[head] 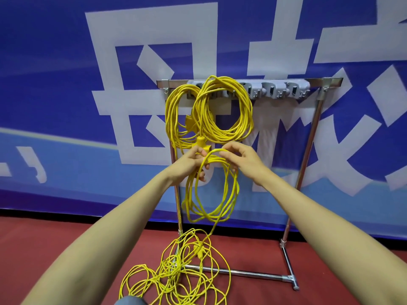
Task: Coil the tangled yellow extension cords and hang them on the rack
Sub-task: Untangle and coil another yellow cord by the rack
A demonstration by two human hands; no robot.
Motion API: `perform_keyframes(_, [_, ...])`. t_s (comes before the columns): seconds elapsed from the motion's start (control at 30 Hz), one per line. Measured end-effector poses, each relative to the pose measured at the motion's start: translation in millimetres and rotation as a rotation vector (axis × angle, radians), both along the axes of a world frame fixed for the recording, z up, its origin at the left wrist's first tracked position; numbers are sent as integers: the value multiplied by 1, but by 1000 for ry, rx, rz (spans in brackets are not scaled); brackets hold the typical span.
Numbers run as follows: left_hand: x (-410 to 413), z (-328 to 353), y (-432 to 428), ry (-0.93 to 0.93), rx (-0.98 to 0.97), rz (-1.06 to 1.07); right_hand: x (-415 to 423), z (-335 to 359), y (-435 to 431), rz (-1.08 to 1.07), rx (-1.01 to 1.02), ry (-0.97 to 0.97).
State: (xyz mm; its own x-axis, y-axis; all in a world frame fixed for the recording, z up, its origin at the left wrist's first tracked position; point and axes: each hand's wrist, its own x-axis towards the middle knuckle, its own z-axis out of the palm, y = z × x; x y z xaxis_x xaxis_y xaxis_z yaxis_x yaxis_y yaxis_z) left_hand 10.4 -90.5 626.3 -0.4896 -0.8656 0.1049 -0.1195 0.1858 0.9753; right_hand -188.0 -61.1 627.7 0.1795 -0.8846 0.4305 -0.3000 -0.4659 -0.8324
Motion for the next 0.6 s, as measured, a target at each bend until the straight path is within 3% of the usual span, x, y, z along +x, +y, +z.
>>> perform_keyframes(0.07, [5,-5,2,71,34,13,-5,2,-1,-7,21,-4])
perform_keyframes(0.23, [5,1,3,162,74,47,-16,-7,-8,-76,7,220])
perform_keyframes(0.33, [6,12,5,59,57,-66,-22,-8,-12,-58,63,354])
perform_keyframes(0.43, [6,18,8,-55,12,-163,-24,-5,-10,139,186,476])
perform_keyframes(0.6, [19,18,6,-98,-28,-163,-24,8,-6,151,47,567])
